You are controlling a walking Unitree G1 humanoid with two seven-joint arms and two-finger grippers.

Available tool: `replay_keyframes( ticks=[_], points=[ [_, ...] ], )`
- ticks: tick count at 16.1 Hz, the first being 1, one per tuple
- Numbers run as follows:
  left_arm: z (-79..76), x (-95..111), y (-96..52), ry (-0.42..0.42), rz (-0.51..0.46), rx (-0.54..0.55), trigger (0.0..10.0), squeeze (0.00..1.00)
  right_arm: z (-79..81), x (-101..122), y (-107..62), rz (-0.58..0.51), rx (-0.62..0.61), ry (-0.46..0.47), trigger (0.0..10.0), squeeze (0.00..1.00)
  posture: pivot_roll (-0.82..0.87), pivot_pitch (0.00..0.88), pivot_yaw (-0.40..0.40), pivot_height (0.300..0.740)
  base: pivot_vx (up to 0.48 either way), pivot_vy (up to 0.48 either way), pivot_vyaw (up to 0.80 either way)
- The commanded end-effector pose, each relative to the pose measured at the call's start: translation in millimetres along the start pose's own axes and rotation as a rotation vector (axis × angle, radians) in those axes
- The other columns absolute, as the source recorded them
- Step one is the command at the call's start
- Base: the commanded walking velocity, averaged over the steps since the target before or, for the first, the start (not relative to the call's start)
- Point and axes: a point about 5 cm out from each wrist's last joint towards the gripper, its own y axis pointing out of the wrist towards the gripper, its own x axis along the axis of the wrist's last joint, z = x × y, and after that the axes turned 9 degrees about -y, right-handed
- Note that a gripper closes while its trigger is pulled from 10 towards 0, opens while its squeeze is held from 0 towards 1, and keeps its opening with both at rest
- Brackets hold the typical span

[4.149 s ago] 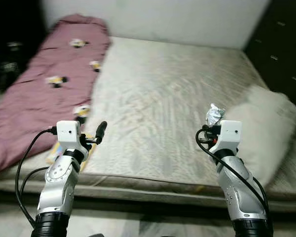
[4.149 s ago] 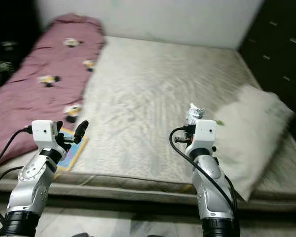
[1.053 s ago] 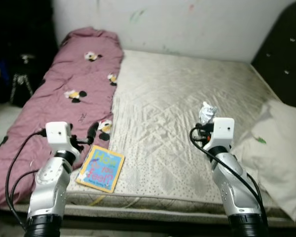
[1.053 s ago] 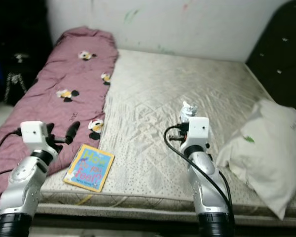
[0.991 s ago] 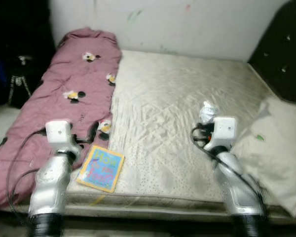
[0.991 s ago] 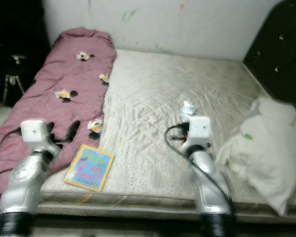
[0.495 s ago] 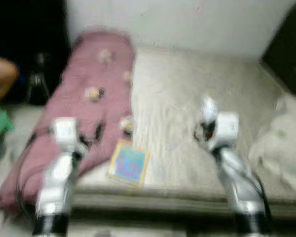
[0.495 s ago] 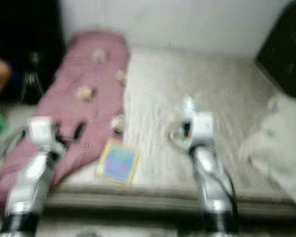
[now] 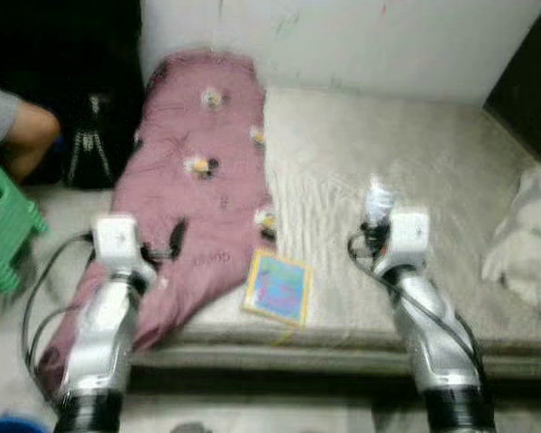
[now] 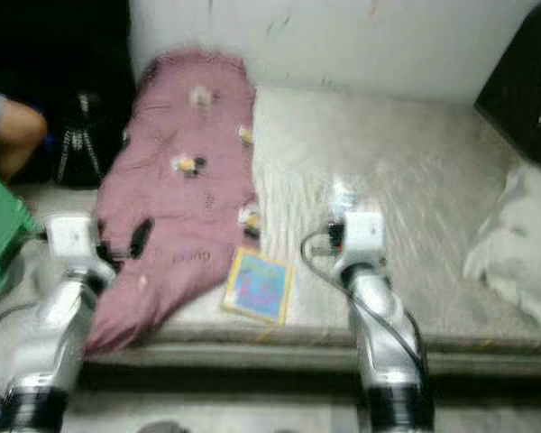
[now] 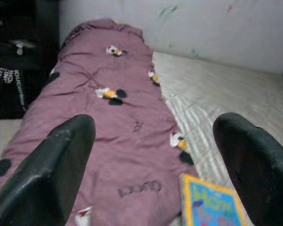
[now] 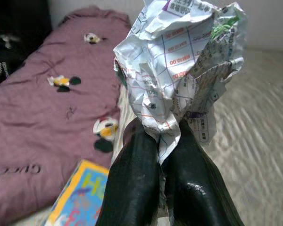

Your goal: Clean up the room

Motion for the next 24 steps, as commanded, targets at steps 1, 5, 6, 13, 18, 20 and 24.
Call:
replay_keyframes(
  ticks=[1,5,6,13,18,20,24],
  points=[
    [6.3,3.7,-0.1,0.027,-0.005,0.026,10.0,0.00,5.1,10.1,3.2,-0.039,0.015,-0.006,10.0,0.00,-0.01,0.000,-0.087,0.740,0.000,0.352,0.80],
    [3.8,3.1,-0.1,0.038,-0.009,0.015,10.0,0.00,5.6,9.2,3.2,-0.043,0.020,-0.003,10.0,0.00,-0.01,0.000,-0.082,0.740,0.000,0.000,0.80],
    [3.8,3.0,-0.1,0.037,-0.009,0.016,10.0,0.00,5.8,9.1,3.1,-0.044,0.022,-0.005,10.0,0.00,-0.01,0.000,-0.082,0.740,0.000,0.000,0.80],
    [7.9,2.1,-0.5,0.032,-0.014,0.046,10.0,0.00,7.2,9.2,5.9,-0.050,0.038,-0.019,10.0,0.00,0.01,0.000,-0.096,0.740,0.000,0.000,0.80],
    [9.2,-1.5,-1.6,0.033,0.005,0.040,10.0,0.00,9.6,9.3,6.1,-0.061,0.042,-0.018,10.0,0.00,0.01,0.000,-0.090,0.740,0.000,0.000,0.80],
    [8.1,-1.2,-0.9,0.030,0.003,0.035,10.0,0.00,8.3,9.5,6.3,-0.062,0.039,-0.017,10.0,0.00,0.01,0.000,-0.091,0.740,0.000,0.000,0.80],
    [5.4,-0.6,-2.5,0.027,-0.006,0.018,10.0,0.00,7.9,8.9,6.7,-0.060,0.042,-0.022,10.0,0.00,0.01,0.000,-0.100,0.740,0.000,0.000,0.80]
  ],
)
